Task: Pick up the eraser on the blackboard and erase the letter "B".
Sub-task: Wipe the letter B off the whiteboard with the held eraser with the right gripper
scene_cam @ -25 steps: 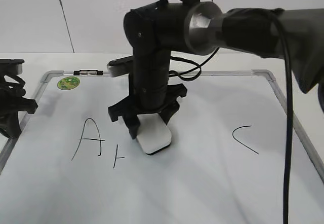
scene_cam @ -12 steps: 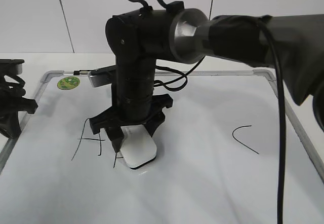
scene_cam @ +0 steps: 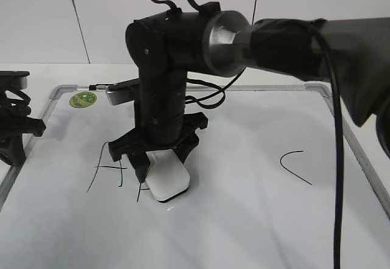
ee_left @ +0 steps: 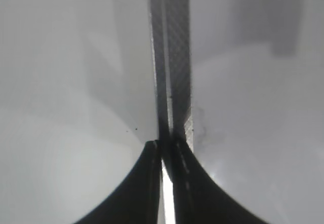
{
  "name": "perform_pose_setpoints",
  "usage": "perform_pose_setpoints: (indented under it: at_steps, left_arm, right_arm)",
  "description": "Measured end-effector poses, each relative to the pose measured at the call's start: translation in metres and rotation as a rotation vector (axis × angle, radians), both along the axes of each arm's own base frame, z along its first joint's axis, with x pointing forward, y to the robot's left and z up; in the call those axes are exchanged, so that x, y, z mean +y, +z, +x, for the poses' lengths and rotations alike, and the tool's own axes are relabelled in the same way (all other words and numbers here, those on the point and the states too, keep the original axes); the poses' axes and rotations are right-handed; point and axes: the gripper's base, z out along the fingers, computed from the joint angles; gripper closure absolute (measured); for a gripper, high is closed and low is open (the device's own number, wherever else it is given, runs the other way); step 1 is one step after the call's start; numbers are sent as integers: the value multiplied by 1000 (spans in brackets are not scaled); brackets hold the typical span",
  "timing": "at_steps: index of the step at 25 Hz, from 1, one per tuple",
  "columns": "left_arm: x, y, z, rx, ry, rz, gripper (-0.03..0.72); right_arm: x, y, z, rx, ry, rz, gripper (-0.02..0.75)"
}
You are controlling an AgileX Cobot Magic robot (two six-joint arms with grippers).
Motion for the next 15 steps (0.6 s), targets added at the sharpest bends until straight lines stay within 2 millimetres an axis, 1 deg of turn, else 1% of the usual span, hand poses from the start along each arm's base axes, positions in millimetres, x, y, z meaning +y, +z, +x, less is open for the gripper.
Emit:
perform_pose_setpoints:
  at_steps: [2,4,5,7,10,12,14,15]
  left_arm:
    - [0,0,0,0,0,0,664]
    - [0,0,0,0,0,0,664]
    - [0,0,0,0,0,0,664]
    - [0,0,0,0,0,0,664]
    - [0,0,0,0,0,0,664]
    - [0,0,0,0,0,0,664]
    - [0,0,0,0,0,0,664]
    - [0,0,0,0,0,0,664]
  right_arm:
    - [-8,0,8,1,-27,1,218]
    - [-24,0,21,0,-72,0,218]
    - [-35,0,30,-1,-102,-1,218]
    - [-47,0,39,-4,-134,-5,218]
    - [-55,2,44,-27,-137,-27,218]
    - [-54,4,43,-38,-123,-37,218]
    - [-54,11,39,-50,-103,-51,218]
    - [-54,17,38,-64,-96,-46,218]
